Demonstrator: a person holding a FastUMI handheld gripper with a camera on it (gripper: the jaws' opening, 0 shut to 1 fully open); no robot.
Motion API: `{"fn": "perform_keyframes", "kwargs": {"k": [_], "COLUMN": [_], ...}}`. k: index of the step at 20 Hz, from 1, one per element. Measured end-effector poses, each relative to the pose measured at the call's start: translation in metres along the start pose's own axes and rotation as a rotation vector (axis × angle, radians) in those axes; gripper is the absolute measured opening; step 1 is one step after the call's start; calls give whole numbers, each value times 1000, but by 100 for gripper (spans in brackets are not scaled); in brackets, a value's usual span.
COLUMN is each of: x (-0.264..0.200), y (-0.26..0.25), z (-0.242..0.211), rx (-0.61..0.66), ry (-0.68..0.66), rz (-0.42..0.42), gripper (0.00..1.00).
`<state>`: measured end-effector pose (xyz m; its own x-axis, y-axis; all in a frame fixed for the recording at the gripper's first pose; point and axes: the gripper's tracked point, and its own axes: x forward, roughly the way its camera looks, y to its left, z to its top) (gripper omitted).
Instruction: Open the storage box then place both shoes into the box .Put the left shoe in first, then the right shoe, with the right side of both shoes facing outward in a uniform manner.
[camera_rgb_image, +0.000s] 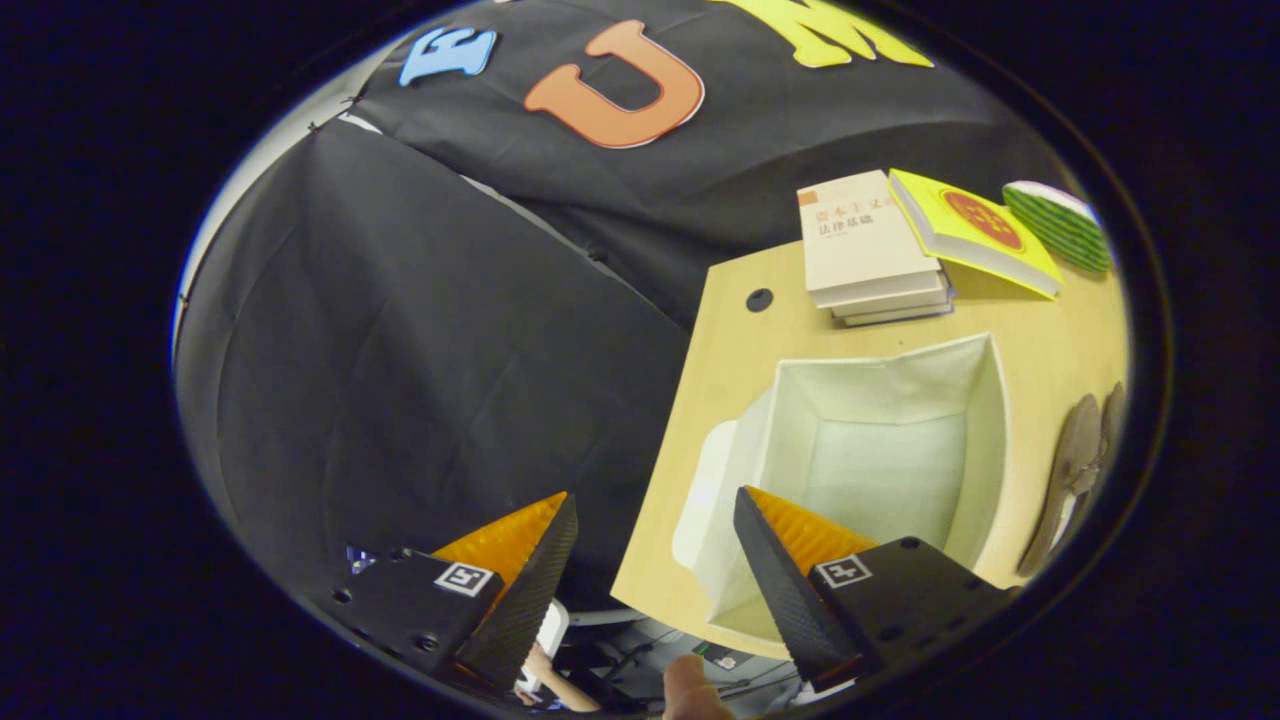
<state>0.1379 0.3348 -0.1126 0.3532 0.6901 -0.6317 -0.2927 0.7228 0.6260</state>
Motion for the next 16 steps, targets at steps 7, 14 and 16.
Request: {"fn": "perform_keyframes", "kwargs": {"k": [7, 14, 16], "x": [-48, -91, -102], "y": [-61, -164, -189], "z": [9, 20, 20], "rx": [-33, -48, -39], "ry": [-39, -76, -77], "rz": [-107, -281, -316], "gripper": [100, 100, 100]}}
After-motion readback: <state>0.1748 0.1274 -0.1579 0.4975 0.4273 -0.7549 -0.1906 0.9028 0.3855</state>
